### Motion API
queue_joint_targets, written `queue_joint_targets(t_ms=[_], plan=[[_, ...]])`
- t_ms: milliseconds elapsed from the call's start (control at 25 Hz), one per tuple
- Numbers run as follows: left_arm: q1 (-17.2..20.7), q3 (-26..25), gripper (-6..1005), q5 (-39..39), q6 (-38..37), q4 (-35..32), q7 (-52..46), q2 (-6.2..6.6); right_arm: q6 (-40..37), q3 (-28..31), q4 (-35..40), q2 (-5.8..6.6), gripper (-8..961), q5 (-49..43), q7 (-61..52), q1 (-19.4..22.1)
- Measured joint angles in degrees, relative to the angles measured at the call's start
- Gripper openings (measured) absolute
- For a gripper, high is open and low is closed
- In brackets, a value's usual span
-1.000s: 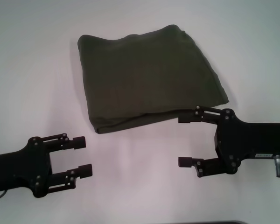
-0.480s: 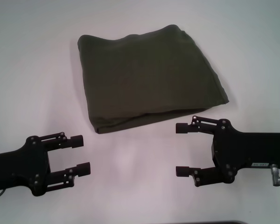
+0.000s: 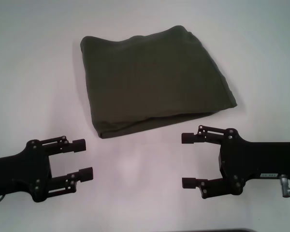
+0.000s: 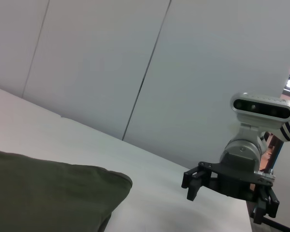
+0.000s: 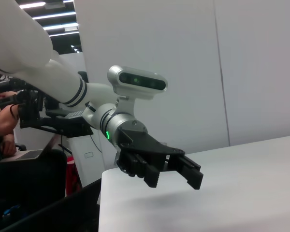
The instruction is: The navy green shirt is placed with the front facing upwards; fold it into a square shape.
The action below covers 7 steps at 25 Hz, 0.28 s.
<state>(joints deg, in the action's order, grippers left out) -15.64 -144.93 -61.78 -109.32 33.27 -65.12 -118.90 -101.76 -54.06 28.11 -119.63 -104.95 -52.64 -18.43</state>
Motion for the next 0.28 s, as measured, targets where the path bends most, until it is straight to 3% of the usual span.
queue_joint_targets(t_ms=[280], plan=[[-0.15, 0.0, 671, -0.16, 0.0, 0.13, -0.02, -0.1, -0.28, 0.0, -0.86, -0.05, 916, -0.17, 0.0, -0.44]])
